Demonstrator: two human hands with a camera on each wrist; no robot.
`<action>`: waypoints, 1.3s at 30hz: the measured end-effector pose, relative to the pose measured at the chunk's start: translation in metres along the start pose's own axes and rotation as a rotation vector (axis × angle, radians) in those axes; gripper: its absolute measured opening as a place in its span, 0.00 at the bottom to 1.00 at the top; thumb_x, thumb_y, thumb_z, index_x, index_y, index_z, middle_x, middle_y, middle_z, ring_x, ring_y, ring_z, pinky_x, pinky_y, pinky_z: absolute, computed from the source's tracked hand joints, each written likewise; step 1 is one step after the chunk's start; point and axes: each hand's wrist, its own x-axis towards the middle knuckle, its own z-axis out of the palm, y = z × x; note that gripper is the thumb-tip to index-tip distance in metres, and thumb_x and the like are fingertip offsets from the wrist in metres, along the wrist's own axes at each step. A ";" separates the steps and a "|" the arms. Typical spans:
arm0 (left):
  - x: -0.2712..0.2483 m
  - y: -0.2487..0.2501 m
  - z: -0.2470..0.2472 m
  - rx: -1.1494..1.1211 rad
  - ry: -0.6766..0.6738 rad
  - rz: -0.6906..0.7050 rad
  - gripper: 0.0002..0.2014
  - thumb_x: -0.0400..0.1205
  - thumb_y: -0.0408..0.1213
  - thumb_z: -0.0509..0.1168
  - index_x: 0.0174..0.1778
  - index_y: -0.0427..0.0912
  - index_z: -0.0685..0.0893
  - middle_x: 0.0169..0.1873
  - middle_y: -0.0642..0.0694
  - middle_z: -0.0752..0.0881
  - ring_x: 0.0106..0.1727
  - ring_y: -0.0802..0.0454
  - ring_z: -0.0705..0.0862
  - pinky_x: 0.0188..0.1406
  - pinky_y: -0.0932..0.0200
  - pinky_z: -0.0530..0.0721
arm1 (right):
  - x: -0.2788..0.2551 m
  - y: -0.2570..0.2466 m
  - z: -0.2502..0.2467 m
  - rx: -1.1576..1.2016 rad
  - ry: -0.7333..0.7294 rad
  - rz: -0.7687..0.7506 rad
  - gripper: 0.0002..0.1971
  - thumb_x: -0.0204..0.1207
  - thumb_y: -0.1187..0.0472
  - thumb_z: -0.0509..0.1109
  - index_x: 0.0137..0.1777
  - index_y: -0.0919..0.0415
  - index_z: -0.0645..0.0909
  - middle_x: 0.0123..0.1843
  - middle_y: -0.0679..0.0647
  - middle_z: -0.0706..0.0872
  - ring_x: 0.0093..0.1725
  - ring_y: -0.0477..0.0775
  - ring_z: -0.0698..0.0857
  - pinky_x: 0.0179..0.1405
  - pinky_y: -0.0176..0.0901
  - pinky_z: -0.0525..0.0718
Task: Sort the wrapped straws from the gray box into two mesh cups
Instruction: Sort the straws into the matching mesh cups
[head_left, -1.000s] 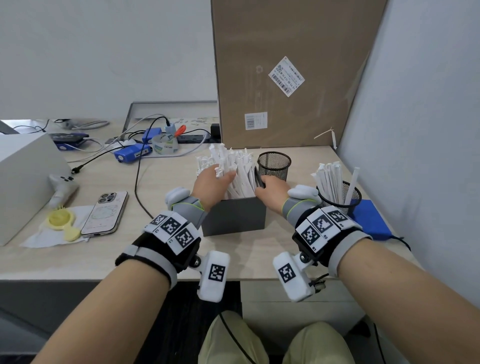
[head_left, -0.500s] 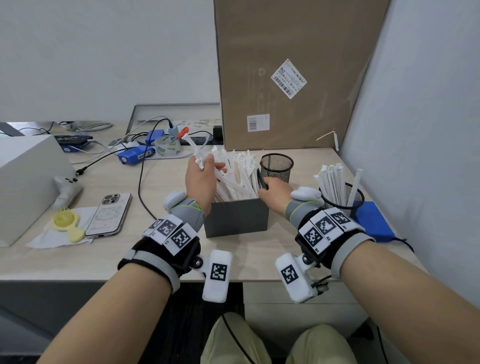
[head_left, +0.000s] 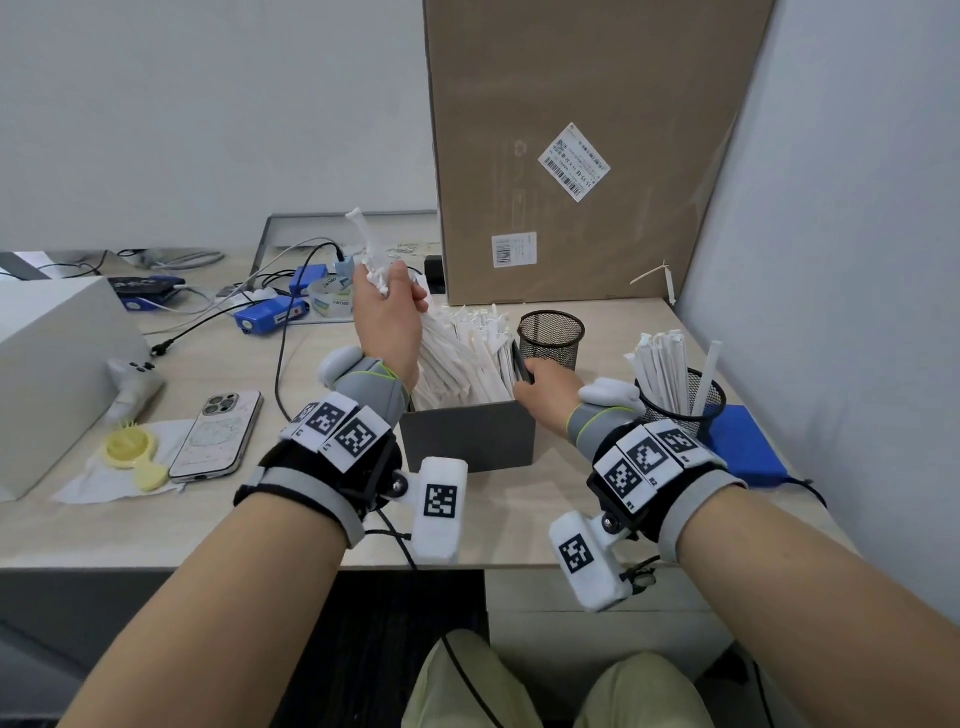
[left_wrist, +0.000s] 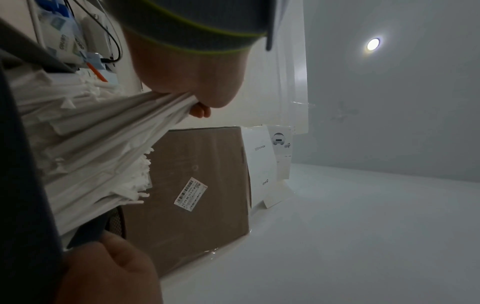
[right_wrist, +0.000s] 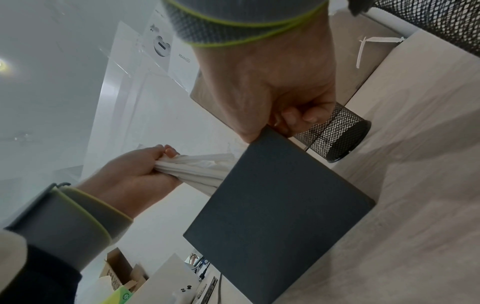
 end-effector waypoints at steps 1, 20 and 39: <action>0.001 0.002 0.001 -0.007 0.010 -0.003 0.02 0.86 0.37 0.56 0.50 0.44 0.73 0.26 0.49 0.77 0.24 0.57 0.74 0.27 0.66 0.77 | 0.000 0.000 0.000 0.000 0.000 0.001 0.11 0.78 0.63 0.58 0.55 0.66 0.79 0.54 0.65 0.85 0.49 0.65 0.81 0.42 0.42 0.71; 0.024 0.058 0.002 -0.384 0.027 -0.048 0.03 0.86 0.35 0.56 0.47 0.42 0.71 0.18 0.53 0.75 0.20 0.57 0.71 0.27 0.62 0.75 | -0.014 -0.036 -0.045 0.719 0.310 -0.109 0.11 0.80 0.50 0.61 0.56 0.54 0.78 0.51 0.49 0.83 0.57 0.53 0.83 0.62 0.50 0.80; 0.011 0.023 0.009 -0.516 0.011 -0.367 0.10 0.81 0.30 0.62 0.56 0.38 0.72 0.24 0.47 0.78 0.20 0.56 0.76 0.32 0.58 0.81 | -0.018 -0.032 -0.023 0.955 -0.036 -0.199 0.03 0.79 0.60 0.68 0.45 0.57 0.81 0.43 0.45 0.82 0.39 0.43 0.80 0.43 0.36 0.84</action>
